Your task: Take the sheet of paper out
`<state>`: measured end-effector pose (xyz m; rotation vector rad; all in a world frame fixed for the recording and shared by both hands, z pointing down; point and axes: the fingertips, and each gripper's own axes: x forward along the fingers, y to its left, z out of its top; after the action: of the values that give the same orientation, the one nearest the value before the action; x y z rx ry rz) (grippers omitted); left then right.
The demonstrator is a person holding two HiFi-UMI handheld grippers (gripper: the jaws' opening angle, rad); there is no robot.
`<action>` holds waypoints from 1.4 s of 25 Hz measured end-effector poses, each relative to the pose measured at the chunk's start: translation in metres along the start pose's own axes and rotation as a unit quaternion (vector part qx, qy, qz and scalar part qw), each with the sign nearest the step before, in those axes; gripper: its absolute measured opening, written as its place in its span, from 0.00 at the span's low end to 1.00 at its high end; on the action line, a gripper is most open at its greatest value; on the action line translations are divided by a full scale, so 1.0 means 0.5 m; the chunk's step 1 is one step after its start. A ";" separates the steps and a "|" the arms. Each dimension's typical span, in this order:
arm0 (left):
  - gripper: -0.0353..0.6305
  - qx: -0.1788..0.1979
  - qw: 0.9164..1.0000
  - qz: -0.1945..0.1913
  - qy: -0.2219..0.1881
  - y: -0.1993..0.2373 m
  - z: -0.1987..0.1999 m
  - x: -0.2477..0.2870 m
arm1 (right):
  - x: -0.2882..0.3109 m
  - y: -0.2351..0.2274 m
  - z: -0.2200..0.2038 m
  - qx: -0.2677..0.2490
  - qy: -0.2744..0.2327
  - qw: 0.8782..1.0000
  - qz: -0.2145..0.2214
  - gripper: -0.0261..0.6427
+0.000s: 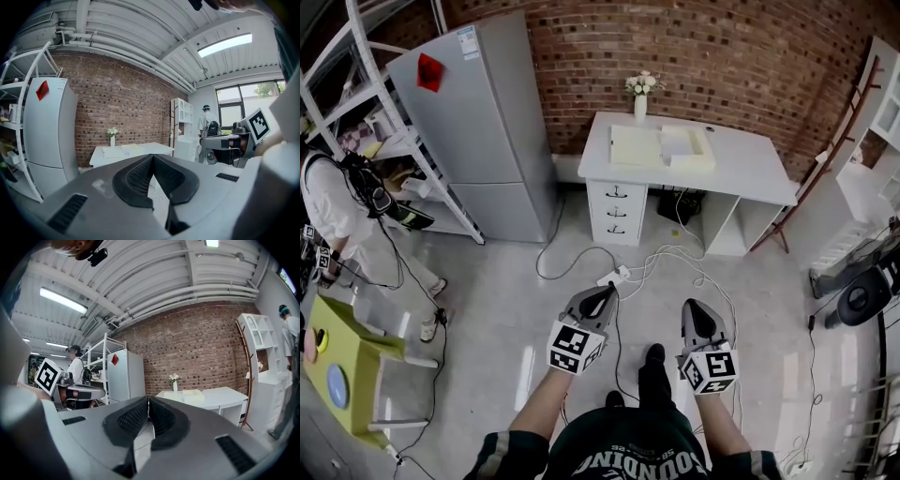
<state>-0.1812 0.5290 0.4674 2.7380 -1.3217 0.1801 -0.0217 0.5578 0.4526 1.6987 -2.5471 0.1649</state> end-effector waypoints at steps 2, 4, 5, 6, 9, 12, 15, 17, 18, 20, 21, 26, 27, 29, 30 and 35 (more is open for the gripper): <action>0.07 0.000 1.000 0.002 0.001 0.008 0.000 0.015 | 0.015 -0.009 0.001 0.001 0.000 1.000 0.002 0.14; 0.07 0.000 1.000 0.003 0.003 0.013 0.003 0.033 | 0.032 -0.022 0.004 0.002 0.000 1.000 0.004 0.14; 0.07 0.001 1.000 0.002 0.004 0.016 0.005 0.043 | 0.042 -0.028 0.006 0.003 0.001 1.000 0.005 0.14; 0.07 0.001 1.000 0.001 0.004 0.020 0.007 0.054 | 0.052 -0.035 0.009 0.003 0.001 1.000 0.005 0.14; 0.07 -0.001 1.000 0.001 0.008 0.038 0.008 0.089 | 0.088 -0.054 0.014 0.004 0.003 1.000 0.009 0.14; 0.07 -0.003 1.000 -0.001 0.012 0.060 0.007 0.133 | 0.131 -0.083 0.014 0.005 0.006 1.000 0.010 0.14; 0.07 -0.004 1.000 0.001 0.019 0.083 0.008 0.176 | 0.178 -0.110 0.012 0.007 0.014 1.000 0.015 0.14; 0.07 -0.010 1.000 0.006 0.023 0.098 0.007 0.208 | 0.209 -0.129 0.013 0.007 0.020 1.000 0.023 0.14; 0.07 -0.012 1.000 0.008 0.022 0.105 0.011 0.227 | 0.225 -0.141 0.020 0.005 0.021 0.999 0.028 0.14; 0.07 -0.014 1.000 0.013 0.021 0.118 0.028 0.265 | 0.257 -0.170 0.044 -0.001 0.017 0.999 0.036 0.14; 0.07 -0.013 1.000 0.014 0.020 0.123 0.037 0.282 | 0.272 -0.183 0.056 -0.003 0.015 0.999 0.039 0.14; 0.07 -0.010 1.000 0.022 0.020 0.147 0.069 0.352 | 0.334 -0.234 0.090 -0.004 0.007 0.999 0.051 0.14; 0.07 -0.010 0.999 0.024 0.021 0.151 0.073 0.365 | 0.345 -0.243 0.092 -0.003 0.007 0.998 0.054 0.14; 0.07 -0.011 0.999 0.027 0.024 0.154 0.077 0.390 | 0.364 -0.263 0.094 -0.001 0.008 0.998 0.060 0.14; 0.07 -0.012 0.999 0.029 0.025 0.153 0.078 0.404 | 0.373 -0.275 0.095 -0.001 0.008 0.998 0.062 0.14; 0.07 -0.015 0.999 0.037 0.030 0.156 0.082 0.467 | 0.411 -0.327 0.107 0.000 0.006 0.997 0.073 0.14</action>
<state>-0.0955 0.2943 0.4639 2.6388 -1.3997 0.2433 0.0503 0.3001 0.4324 1.5071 -2.6616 0.1836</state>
